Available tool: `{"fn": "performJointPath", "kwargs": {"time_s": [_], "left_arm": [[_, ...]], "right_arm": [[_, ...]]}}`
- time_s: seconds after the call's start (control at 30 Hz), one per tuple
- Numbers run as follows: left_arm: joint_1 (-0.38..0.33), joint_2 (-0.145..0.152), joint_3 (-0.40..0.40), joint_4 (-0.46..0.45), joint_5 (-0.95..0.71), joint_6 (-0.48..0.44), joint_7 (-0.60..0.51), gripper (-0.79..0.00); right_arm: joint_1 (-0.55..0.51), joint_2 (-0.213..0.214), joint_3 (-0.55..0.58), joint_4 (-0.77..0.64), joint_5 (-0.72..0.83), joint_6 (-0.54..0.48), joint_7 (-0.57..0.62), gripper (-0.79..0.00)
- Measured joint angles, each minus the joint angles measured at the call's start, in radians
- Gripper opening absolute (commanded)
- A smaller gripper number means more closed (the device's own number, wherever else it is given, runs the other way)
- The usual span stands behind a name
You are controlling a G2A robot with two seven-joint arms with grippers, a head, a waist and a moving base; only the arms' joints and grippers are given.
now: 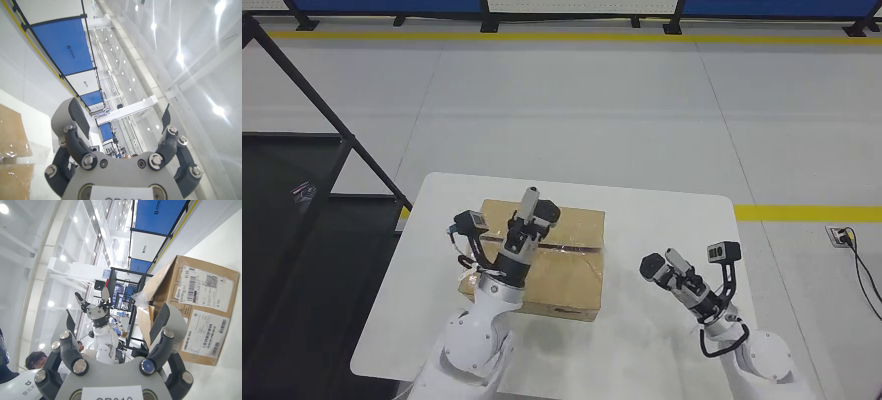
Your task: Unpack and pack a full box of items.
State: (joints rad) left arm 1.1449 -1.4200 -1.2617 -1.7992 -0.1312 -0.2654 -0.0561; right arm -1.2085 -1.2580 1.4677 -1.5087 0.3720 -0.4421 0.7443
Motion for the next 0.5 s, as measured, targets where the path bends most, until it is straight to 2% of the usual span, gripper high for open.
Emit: {"fn": "performJointPath", "kwargs": {"time_s": [0.13,0.23,0.37,0.5], "left_arm": [[0.071,0.017,-0.155,-0.078,-0.067,0.001,-0.028,0.000],[0.120,0.026,-0.249,-0.093,-0.099,-0.010,-0.036,0.000],[0.181,0.034,-0.347,-0.080,-0.135,-0.023,-0.039,0.000],[0.230,0.037,-0.397,-0.048,-0.173,-0.033,-0.046,0.000]], "right_arm": [[0.050,-0.002,-0.045,-0.036,-0.030,0.050,0.009,0.000],[0.093,-0.004,-0.077,-0.037,-0.083,0.100,-0.009,0.000],[0.093,-0.004,-0.077,-0.037,-0.078,0.099,-0.007,0.000],[0.093,-0.005,-0.089,-0.042,-0.068,0.108,-0.004,0.000]]}}
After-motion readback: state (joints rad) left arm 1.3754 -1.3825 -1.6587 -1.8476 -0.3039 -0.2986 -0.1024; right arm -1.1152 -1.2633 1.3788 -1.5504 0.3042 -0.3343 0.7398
